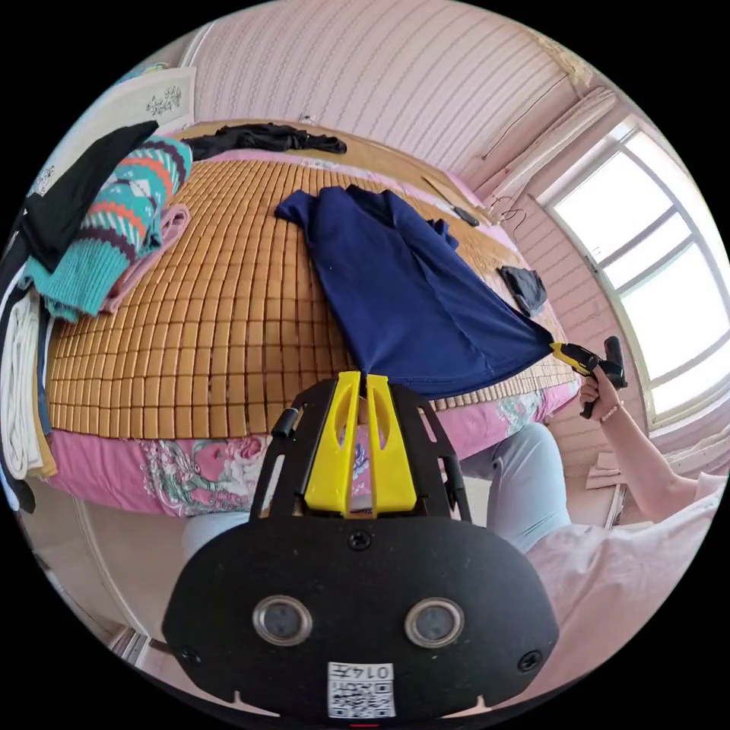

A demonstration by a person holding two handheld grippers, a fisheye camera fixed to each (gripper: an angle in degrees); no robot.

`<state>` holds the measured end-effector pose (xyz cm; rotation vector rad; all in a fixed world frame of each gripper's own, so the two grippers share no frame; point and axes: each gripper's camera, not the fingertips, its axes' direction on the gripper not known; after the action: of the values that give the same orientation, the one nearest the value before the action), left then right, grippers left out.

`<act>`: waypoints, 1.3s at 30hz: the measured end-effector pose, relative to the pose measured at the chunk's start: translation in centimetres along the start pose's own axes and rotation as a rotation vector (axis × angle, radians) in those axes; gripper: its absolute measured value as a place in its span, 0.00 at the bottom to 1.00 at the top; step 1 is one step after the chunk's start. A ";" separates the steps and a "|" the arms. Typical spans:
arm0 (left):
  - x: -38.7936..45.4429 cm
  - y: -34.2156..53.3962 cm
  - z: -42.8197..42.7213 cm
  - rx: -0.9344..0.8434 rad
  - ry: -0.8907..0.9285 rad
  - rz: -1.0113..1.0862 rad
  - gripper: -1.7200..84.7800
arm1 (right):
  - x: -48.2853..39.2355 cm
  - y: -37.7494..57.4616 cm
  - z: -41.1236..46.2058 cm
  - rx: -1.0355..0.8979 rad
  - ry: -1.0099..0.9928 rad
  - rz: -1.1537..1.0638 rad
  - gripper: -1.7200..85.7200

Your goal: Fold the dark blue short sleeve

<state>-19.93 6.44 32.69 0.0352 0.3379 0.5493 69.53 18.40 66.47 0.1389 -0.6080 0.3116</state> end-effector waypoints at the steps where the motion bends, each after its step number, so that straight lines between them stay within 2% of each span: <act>1: -0.2 0.4 0.8 -0.027 -0.011 -0.002 0.01 | 0.9 0.3 1.5 -0.052 0.025 0.027 0.03; 5: -1.1 2.8 4.0 -0.149 -0.023 -0.063 0.01 | 2.0 1.4 3.6 -0.137 0.039 0.052 0.03; 12: -0.4 4.3 3.9 -0.183 -0.048 -0.025 0.01 | 1.9 2.9 4.1 -0.193 -0.021 0.030 0.03; 19: 0.0 5.0 5.2 -0.247 -0.060 0.003 0.01 | 0.5 3.7 6.5 -0.336 0.051 -0.028 0.03; 22: -0.2 5.1 6.3 -0.270 -0.004 -0.012 0.03 | 0.4 3.6 7.1 -0.360 0.086 -0.026 0.03; 26: -0.4 4.5 5.0 -0.177 -0.069 -0.046 0.04 | 0.3 2.2 6.9 -0.300 0.148 -0.029 0.03; 31: 0.3 2.1 4.1 -0.110 -0.083 -0.053 0.04 | -0.9 -3.5 6.9 -0.088 0.189 -0.137 0.07; 39: 8.8 -11.4 12.0 -0.115 -0.050 0.272 0.02 | -0.5 -15.3 11.1 0.095 0.193 -0.231 0.13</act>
<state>-3.25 1.92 39.95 -0.0165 0.2539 0.8346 68.19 1.37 74.66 0.2652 -0.3811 0.1282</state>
